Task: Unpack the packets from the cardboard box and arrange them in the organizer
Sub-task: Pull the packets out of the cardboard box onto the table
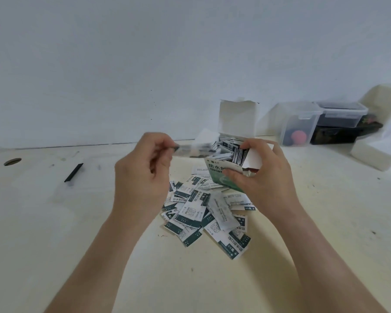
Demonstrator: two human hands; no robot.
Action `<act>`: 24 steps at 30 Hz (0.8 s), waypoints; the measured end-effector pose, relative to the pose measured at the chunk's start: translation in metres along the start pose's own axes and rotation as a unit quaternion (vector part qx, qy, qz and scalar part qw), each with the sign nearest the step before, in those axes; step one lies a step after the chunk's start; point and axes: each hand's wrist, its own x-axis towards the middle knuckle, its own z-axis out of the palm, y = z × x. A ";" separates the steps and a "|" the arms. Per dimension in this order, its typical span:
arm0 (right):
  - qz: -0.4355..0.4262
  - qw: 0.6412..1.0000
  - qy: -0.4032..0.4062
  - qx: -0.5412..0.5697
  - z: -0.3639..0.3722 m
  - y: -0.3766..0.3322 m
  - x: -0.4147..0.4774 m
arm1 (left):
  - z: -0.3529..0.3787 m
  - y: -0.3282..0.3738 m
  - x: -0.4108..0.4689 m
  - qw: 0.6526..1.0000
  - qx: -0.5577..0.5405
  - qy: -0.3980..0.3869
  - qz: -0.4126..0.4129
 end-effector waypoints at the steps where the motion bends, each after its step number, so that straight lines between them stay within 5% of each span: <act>1: -0.006 1.000 0.005 -0.014 0.001 0.000 -0.001 | -0.001 0.002 -0.005 0.999 0.023 -0.022 0.019; 7: -0.005 0.999 0.035 -0.027 -0.002 0.003 0.000 | -0.003 -0.002 -0.023 0.972 0.133 -0.185 0.065; 12: -0.014 1.000 0.003 0.000 -0.007 0.002 0.003 | 0.005 -0.007 -0.026 0.929 0.182 -0.321 0.024; 17: -0.077 0.997 -0.017 -0.007 0.003 -0.005 -0.003 | 0.023 0.023 0.000 0.982 0.115 -0.147 0.024; 24: -0.133 0.991 0.006 -0.035 0.010 -0.013 -0.007 | 0.044 0.037 0.023 0.950 0.201 -0.209 -0.116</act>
